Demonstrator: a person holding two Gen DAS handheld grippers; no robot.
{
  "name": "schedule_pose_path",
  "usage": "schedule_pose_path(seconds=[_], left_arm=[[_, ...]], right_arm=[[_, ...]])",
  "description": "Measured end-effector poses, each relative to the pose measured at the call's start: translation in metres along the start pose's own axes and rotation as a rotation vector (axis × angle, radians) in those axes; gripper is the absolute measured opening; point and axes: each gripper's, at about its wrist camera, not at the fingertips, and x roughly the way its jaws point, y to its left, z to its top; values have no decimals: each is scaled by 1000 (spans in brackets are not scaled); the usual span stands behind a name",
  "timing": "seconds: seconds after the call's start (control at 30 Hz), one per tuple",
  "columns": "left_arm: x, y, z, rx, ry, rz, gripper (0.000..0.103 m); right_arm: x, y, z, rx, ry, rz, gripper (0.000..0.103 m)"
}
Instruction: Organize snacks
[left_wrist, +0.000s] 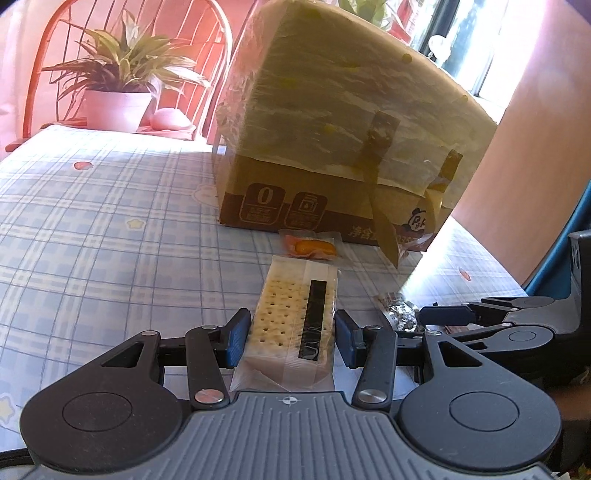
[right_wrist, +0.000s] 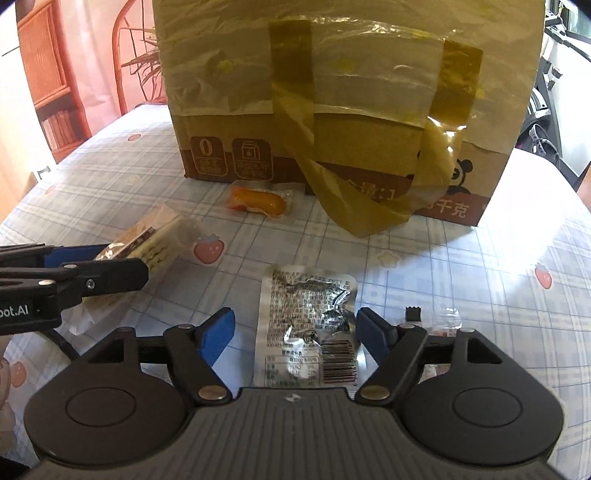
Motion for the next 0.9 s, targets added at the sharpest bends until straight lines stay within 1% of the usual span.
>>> schedule_pose_path(seconds=[0.07,0.1,0.17,0.23,0.27,0.3,0.4,0.47,0.6,0.63,0.77,0.9], left_arm=[[0,1,0,-6,0,1,52],[0,1,0,-8,0,1,52],[0,1,-1,-8,-1,1,52],[0,-1,-1,-5,-2,1,52],[-1,-2,-1,-2,-3,1,52],[-1,-2,-1,-1,-4,2,52],[-1,-4,-1,4,-3,4,52],[-2,-5,-1,10,-5,6,52],[-5,-8,1,25,-14,14,52],[-6,-9,3,33,-19,16,52],[-13,-17,11,71,-51,19,52],[-24,-24,24,97,-103,31,52]], right_arm=[[0,-1,-2,-8,-10,3,73],[-1,-2,-2,-7,-17,-2,66],[-3,-7,-3,5,-32,-1,57],[-6,-12,-4,29,-45,9,51],[-7,-14,-5,36,-53,7,42],[-9,-15,-6,42,-62,6,22],[-13,-21,-8,74,-77,17,20],[-16,-22,-8,79,-96,9,18],[-25,-24,-6,84,-134,28,13],[-28,-24,-4,82,-145,31,13],[-43,-25,3,63,-201,45,13],[-59,-29,16,48,-252,68,13]])
